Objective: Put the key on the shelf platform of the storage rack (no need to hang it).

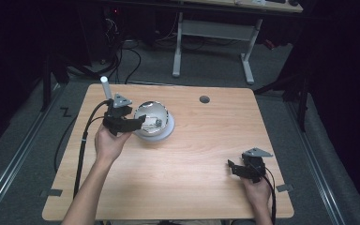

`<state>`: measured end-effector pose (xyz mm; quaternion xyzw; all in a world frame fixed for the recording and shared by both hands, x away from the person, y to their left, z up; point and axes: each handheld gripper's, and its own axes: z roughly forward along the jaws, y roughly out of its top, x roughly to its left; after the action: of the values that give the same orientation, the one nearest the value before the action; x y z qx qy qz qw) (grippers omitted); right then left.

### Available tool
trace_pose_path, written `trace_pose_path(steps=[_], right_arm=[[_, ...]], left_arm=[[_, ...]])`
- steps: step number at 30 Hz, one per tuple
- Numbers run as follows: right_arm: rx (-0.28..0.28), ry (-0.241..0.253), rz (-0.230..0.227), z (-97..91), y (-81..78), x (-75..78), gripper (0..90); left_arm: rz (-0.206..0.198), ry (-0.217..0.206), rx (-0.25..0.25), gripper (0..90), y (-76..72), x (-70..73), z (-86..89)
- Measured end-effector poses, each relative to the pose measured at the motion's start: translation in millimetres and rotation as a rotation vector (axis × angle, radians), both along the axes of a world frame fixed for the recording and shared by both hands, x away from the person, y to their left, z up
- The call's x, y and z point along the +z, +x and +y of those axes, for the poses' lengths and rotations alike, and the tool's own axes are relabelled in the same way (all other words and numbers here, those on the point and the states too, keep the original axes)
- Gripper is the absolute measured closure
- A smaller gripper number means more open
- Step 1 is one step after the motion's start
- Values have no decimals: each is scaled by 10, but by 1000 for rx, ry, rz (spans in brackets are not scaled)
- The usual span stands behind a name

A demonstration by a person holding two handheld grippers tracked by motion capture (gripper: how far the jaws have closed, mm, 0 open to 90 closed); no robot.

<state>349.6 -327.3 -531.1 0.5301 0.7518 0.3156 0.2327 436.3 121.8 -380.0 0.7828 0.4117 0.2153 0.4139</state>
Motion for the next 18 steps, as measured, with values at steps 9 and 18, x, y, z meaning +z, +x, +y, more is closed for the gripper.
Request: trace_pose_path(steps=[9, 18], right_arm=[[0, 0, -1, 1, 1, 0, 308], [2, -1, -2, 1, 1, -1, 308]], left_arm=[[-18, -11, 9, 397, -131, 38, 115], [-31, -21, 8, 397, -258, 61, 186]])
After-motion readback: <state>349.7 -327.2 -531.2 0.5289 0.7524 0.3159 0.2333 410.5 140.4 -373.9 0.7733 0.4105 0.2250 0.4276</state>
